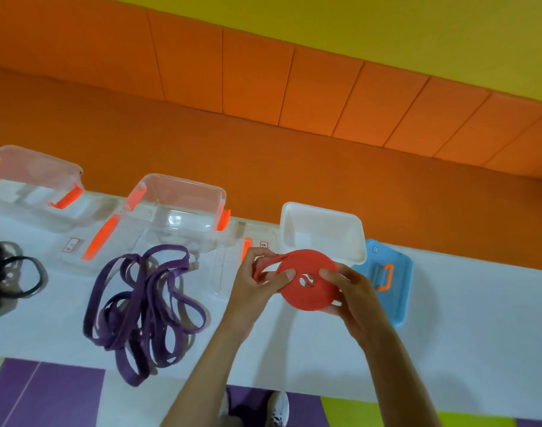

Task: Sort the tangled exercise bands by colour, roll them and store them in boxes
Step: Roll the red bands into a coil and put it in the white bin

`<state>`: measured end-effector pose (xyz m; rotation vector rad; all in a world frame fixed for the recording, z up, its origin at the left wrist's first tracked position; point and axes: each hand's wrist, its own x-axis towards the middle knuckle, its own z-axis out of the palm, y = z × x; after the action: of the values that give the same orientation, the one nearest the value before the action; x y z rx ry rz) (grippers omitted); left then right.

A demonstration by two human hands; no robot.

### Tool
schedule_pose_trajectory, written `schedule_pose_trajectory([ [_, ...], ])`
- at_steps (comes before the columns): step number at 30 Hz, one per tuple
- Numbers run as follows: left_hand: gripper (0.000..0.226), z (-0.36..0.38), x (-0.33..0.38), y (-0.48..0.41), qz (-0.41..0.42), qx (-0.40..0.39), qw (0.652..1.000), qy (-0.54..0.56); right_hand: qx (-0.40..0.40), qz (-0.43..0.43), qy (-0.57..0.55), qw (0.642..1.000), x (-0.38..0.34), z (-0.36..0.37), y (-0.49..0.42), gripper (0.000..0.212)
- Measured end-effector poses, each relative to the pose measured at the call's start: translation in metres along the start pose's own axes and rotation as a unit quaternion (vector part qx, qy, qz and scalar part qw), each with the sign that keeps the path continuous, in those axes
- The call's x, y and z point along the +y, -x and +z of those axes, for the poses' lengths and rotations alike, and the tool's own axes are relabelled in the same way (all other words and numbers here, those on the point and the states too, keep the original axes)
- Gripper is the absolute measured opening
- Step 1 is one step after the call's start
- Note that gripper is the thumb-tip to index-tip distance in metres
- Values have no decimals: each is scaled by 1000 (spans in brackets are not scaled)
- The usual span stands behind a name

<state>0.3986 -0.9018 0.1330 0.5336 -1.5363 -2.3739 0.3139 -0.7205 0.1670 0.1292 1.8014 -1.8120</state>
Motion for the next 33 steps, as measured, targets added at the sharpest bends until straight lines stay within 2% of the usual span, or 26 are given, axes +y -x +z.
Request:
schedule_pose_trajectory([
  [2, 40, -1, 0, -4, 3, 25, 1000, -14, 34, 3, -45, 998, 7, 11, -2, 47],
  [6, 32, 2, -1, -7, 41, 27, 993, -107, 97, -7, -109, 989, 13, 23, -3, 43],
  [11, 20, 9, 4, -21, -21, -11, 999, -42, 161, -25, -166, 973, 13, 21, -7, 57],
  [14, 19, 20, 0, -32, -30, 23, 999, -30, 180, -31, -177, 967, 18, 15, -19, 43],
  [16, 25, 30, -6, -42, -41, 51, 998, -20, 188, -31, -188, 964, 20, 9, -31, 40],
  [20, 40, 50, -23, -71, -58, 45, 996, -57, 193, -12, -225, 955, 18, -6, -66, 33],
  [25, 31, 81, -47, -126, -85, 101, 986, -105, 168, 32, -263, 950, 10, -34, -121, 38],
  [28, 33, 97, -58, -163, -86, 101, 985, -107, 151, 49, -283, 946, 9, -52, -159, 43],
  [33, 31, 116, -87, -213, -152, 140, 975, -80, 128, 74, -228, 963, 12, -77, -213, 41],
])
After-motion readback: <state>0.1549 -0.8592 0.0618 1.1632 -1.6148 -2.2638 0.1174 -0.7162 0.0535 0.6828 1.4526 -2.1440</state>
